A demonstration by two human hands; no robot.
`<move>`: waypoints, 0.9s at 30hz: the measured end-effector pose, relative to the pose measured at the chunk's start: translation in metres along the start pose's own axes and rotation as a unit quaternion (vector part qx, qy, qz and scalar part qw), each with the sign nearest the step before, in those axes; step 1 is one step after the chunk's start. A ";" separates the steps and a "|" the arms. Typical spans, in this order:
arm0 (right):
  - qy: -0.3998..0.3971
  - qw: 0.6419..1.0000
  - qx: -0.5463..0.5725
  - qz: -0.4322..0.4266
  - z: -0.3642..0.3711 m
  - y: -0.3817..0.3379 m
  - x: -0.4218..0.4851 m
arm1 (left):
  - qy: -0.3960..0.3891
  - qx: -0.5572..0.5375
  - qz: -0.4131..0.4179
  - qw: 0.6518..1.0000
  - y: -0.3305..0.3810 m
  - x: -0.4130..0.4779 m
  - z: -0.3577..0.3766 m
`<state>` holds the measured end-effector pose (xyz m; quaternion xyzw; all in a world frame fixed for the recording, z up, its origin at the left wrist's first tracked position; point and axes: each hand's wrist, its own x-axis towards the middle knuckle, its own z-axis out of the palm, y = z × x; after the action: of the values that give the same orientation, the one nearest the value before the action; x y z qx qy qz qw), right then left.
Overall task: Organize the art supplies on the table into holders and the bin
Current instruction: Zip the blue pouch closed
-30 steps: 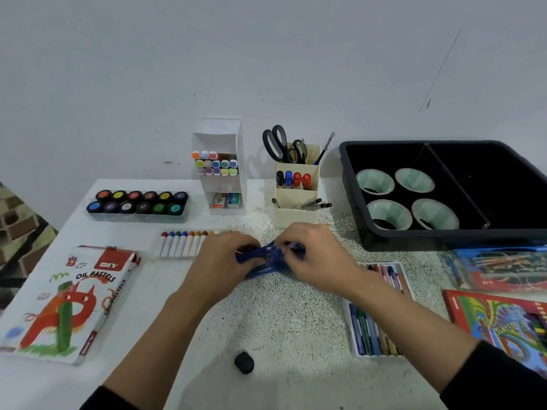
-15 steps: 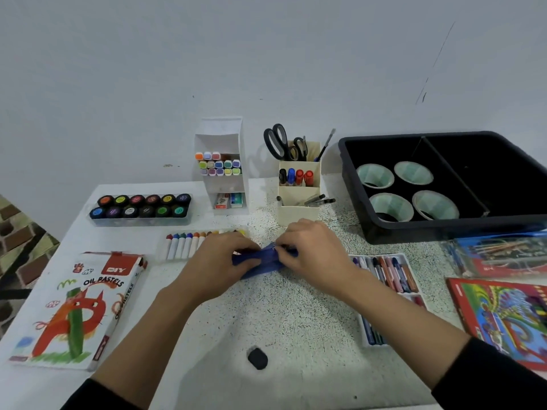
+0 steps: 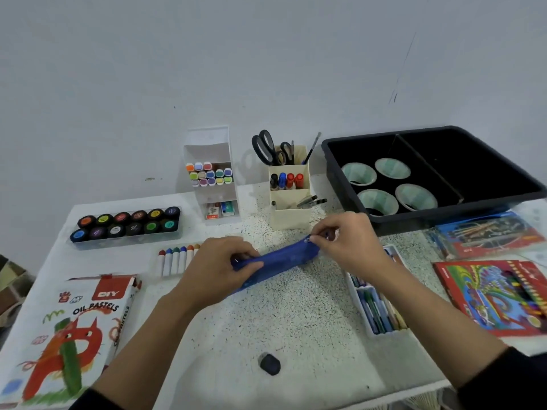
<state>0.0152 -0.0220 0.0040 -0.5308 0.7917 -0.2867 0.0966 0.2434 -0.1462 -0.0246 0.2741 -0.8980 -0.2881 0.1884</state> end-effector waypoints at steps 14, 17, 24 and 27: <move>-0.072 0.990 0.091 -0.078 0.038 -0.034 -0.026 | -0.014 0.007 0.015 1.000 0.005 0.004 0.010; -0.057 0.980 0.138 -0.131 0.041 -0.031 -0.036 | -0.016 0.020 0.010 1.000 0.001 0.001 0.002; -0.292 0.912 0.053 -0.283 0.050 -0.024 -0.062 | 0.005 0.024 -0.005 1.000 -0.001 -0.010 0.003; -0.314 0.893 -0.013 -0.321 0.062 -0.016 -0.071 | 0.003 0.026 -0.011 1.000 -0.001 -0.012 0.004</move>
<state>0.0859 0.0152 -0.0489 -0.8197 0.5101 -0.1104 0.2361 0.2510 -0.1385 -0.0304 0.2894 -0.9016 -0.2655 0.1810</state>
